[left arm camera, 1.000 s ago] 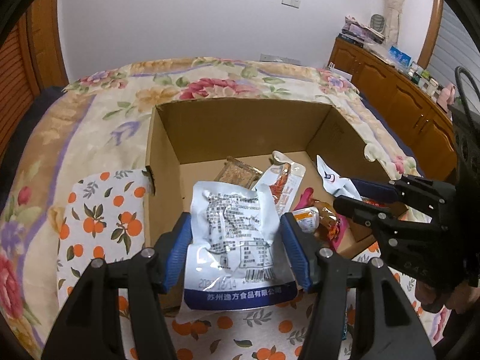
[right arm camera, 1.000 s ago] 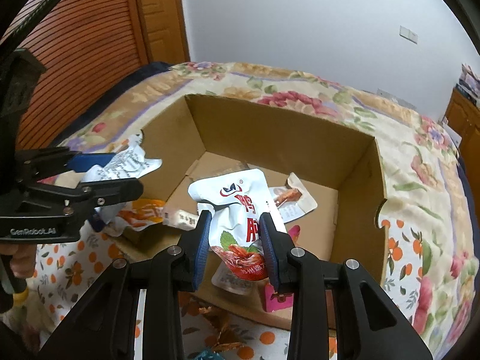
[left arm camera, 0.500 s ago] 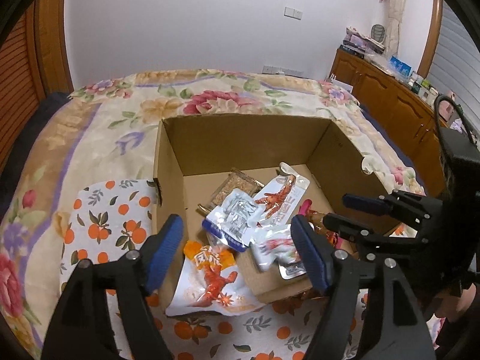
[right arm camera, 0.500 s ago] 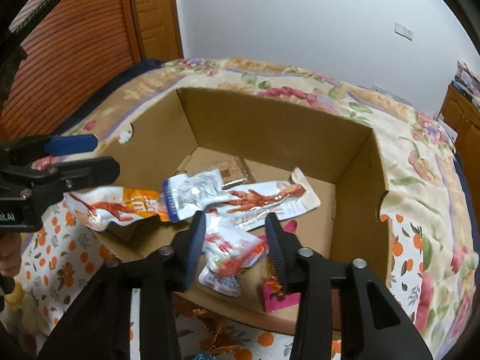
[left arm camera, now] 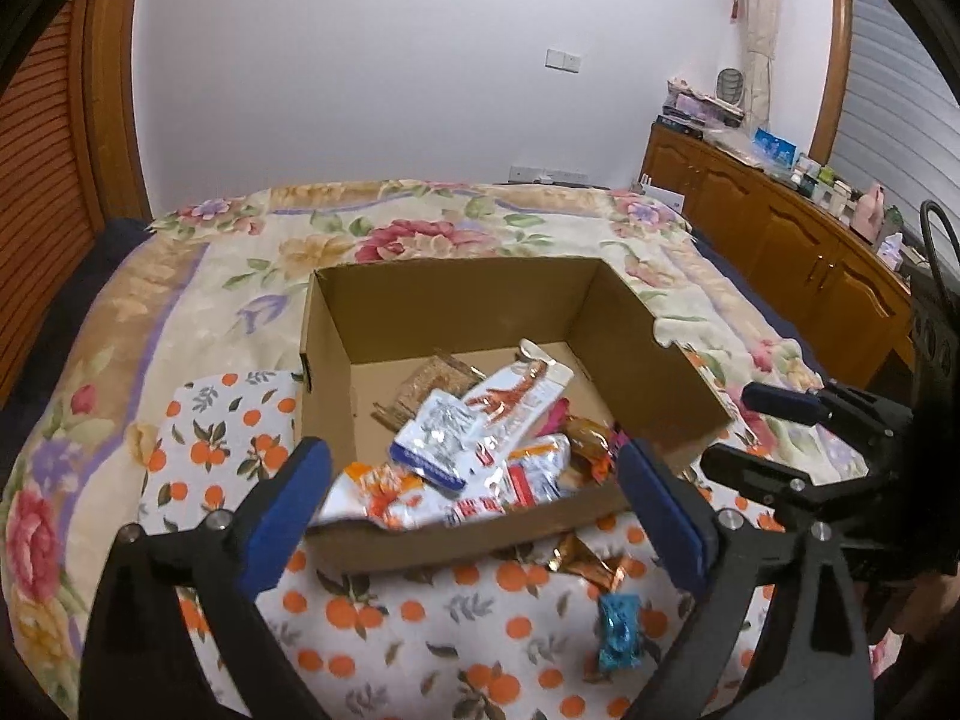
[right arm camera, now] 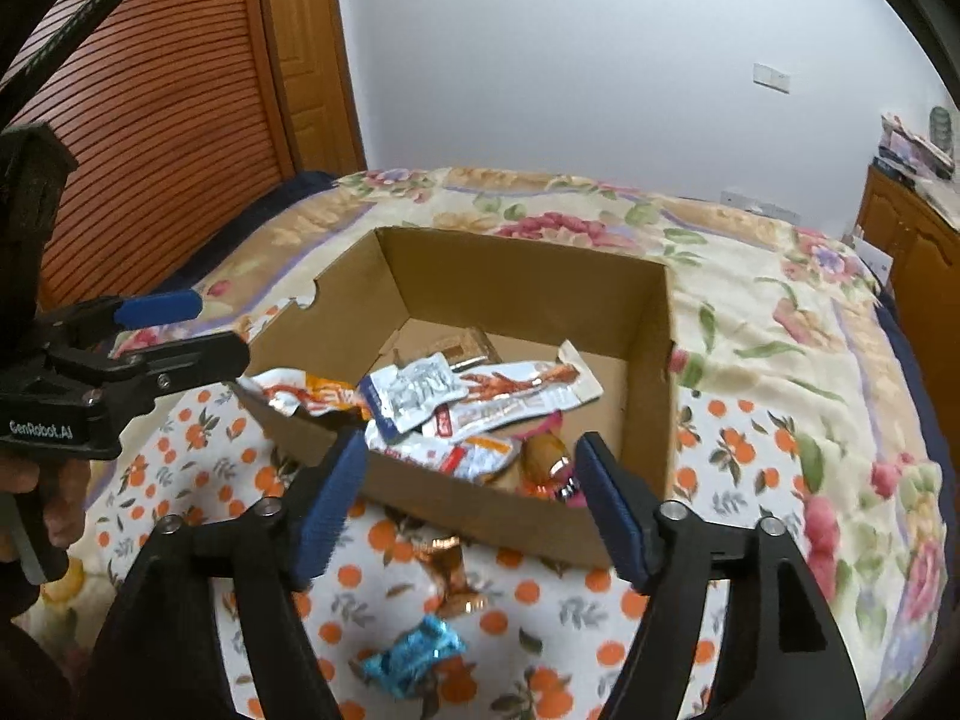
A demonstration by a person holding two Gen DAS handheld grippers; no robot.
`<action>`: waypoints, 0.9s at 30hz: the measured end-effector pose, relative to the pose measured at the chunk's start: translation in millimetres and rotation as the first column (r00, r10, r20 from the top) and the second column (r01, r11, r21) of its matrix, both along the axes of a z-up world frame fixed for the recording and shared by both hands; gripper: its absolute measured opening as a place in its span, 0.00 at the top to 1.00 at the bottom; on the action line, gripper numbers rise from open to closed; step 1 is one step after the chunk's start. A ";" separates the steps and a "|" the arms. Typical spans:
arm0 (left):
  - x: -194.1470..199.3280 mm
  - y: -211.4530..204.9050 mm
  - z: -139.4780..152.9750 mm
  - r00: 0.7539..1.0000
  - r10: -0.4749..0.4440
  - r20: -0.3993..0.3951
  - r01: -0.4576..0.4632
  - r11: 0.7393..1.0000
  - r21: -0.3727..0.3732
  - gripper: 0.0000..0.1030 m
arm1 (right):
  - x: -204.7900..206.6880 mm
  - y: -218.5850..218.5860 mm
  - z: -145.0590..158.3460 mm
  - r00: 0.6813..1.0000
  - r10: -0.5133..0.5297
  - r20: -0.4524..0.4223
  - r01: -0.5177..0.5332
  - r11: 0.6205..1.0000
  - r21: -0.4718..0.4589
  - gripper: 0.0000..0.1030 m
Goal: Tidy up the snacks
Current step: 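Open both tools to drop the silver pouch and white pouch into the box, then move both open tools back toward the blue and copper candies on the cloth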
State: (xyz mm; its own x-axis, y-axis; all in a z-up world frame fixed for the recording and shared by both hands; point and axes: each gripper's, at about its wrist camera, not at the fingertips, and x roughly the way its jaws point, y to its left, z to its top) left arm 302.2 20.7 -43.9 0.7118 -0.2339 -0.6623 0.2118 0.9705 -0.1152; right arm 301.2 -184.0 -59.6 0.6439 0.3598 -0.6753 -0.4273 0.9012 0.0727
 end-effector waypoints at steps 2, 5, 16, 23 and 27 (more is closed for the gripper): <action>-13.6 -1.5 0.8 1.000 0.008 0.001 -0.008 1.000 0.001 0.06 | -8.7 -3.3 2.2 1.000 -0.009 0.002 0.009 1.000 -0.003 0.10; -32.1 -4.5 1.4 1.000 0.008 0.002 -0.008 1.000 -0.010 0.06 | -22.0 -6.9 4.3 1.000 -0.014 0.012 0.015 0.999 -0.028 0.05; -79.3 -27.0 -32.7 0.997 -0.050 -0.060 0.045 0.996 -0.073 0.06 | -63.3 -27.4 -2.8 1.000 -0.020 -0.013 0.020 1.000 -0.001 0.04; -79.4 -55.4 -64.6 0.990 -0.107 -0.090 0.099 0.991 -0.085 0.06 | -77.1 -38.0 -21.7 1.000 -0.021 -0.023 0.021 1.000 0.007 0.04; -70.9 -65.7 -86.3 0.982 -0.128 -0.139 0.115 0.988 -0.099 0.08 | -76.0 -46.4 -33.1 0.999 -0.037 -0.039 0.038 0.999 0.015 0.04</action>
State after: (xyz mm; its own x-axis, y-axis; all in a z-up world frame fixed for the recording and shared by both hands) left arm 231.2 -45.0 -130.2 0.5725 -0.3766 -0.7282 0.3024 0.9226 -0.2394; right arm 225.2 -230.5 -92.7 0.6306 0.3465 -0.6945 -0.3900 0.9151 0.1025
